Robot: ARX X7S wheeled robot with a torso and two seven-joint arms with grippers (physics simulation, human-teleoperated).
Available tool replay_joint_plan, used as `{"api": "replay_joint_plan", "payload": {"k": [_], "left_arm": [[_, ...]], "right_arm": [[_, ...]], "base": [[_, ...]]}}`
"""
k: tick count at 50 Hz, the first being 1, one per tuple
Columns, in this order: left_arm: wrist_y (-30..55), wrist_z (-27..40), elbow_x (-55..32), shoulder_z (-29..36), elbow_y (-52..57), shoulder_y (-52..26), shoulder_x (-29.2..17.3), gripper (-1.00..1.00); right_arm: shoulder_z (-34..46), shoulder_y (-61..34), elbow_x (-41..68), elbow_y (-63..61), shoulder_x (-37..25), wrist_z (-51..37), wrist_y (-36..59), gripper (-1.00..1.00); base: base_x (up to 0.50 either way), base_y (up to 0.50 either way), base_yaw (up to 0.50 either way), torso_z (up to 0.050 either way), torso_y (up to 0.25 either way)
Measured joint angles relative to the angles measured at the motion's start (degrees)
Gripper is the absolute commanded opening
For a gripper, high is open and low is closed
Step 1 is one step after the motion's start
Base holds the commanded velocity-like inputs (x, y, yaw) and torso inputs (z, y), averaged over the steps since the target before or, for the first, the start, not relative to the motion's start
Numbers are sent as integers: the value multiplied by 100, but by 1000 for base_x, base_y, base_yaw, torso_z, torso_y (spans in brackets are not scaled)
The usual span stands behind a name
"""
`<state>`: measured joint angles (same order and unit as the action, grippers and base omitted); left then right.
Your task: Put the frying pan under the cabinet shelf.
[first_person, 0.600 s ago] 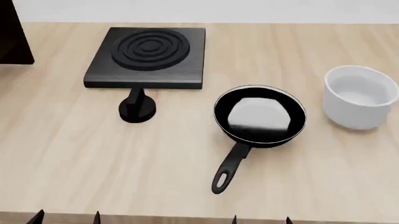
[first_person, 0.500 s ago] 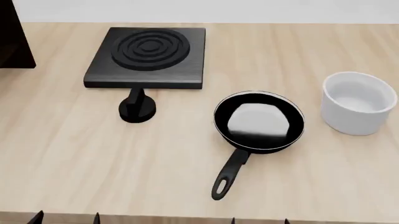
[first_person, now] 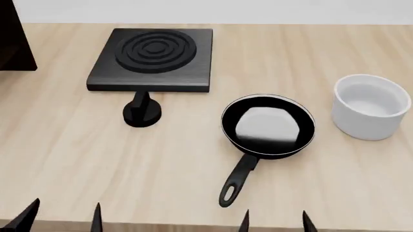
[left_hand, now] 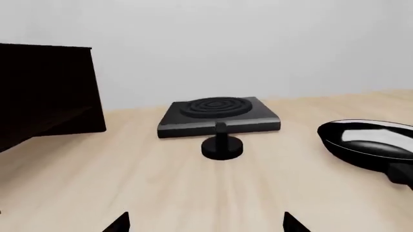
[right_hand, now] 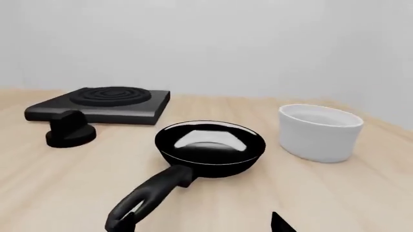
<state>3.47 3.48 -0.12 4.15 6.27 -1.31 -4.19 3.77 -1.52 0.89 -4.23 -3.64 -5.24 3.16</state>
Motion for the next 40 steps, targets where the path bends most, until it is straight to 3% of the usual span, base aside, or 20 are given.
{"api": "replay_joint_plan", "payload": {"k": [28,40], "left_arm": [[2924,-308,556,415,3315,-2098,-638,100],[3603,-409,661,381,4029,-2563,-819,100]], "right_arm": [[-308,-1685,932,-3576,-468,-95,3132,100],[-595,-2184,1229,-4375,-554,-262,3949,100]], "base": [[0,0,0,0,0],[0,0,0,0,0]]}}
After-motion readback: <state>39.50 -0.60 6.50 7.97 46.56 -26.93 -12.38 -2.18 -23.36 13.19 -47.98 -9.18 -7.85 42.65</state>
